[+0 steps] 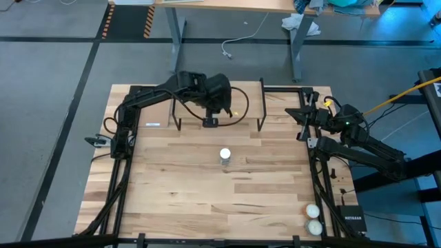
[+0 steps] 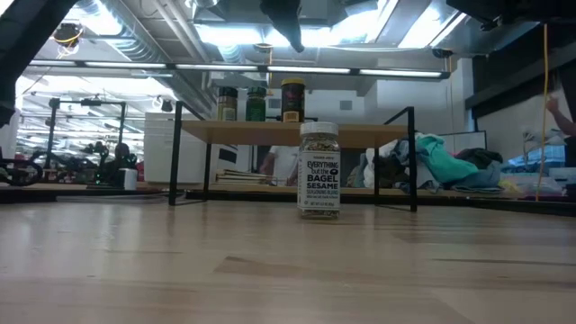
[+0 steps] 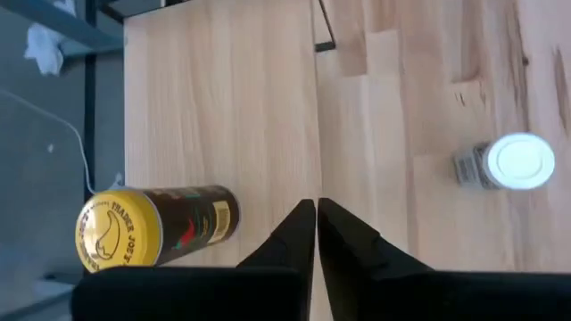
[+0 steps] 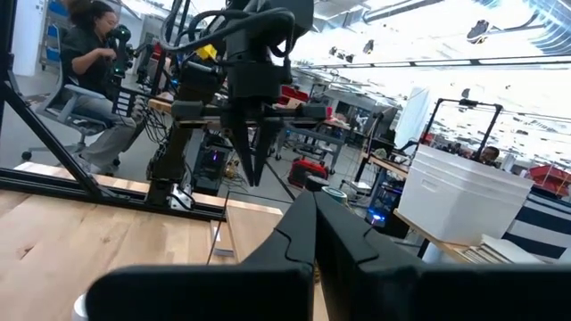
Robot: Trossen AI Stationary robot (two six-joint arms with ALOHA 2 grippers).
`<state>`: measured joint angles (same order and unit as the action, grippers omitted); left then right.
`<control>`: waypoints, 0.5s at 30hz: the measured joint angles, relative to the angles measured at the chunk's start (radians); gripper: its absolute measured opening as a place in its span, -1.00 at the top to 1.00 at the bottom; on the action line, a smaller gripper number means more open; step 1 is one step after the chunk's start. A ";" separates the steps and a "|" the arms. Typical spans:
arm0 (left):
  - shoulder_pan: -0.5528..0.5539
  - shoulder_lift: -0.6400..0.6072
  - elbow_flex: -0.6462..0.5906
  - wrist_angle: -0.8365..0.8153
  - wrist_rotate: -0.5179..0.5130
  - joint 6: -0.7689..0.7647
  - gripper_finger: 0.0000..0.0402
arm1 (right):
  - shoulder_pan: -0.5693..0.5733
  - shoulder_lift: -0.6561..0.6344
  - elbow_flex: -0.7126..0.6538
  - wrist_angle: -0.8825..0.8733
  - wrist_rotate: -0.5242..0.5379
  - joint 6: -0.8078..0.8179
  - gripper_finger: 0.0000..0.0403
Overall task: Shelf spices
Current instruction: Put the yellow seasoning bottle on the shelf
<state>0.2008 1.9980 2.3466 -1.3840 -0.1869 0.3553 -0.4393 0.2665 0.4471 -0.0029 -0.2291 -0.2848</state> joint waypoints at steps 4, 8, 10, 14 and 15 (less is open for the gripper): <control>0.005 0.000 0.000 0.002 -0.001 -0.020 0.97 | 0.000 0.000 0.000 0.001 0.000 0.015 0.97; 0.026 0.000 0.000 0.003 0.000 -0.056 0.99 | 0.000 0.000 0.000 0.001 0.000 0.019 0.97; 0.039 0.000 0.000 0.006 -0.001 -0.068 0.99 | 0.000 0.000 0.000 0.000 0.000 0.024 0.97; 0.058 0.000 0.000 0.019 -0.001 -0.087 1.00 | 0.000 0.000 0.000 0.000 0.000 0.026 0.97; 0.063 0.000 -0.003 0.029 -0.001 -0.087 1.00 | 0.000 0.000 0.000 0.000 0.000 0.026 0.97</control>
<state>0.2636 1.9980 2.3440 -1.3547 -0.1875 0.2681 -0.4389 0.2665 0.4471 -0.0026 -0.2295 -0.2584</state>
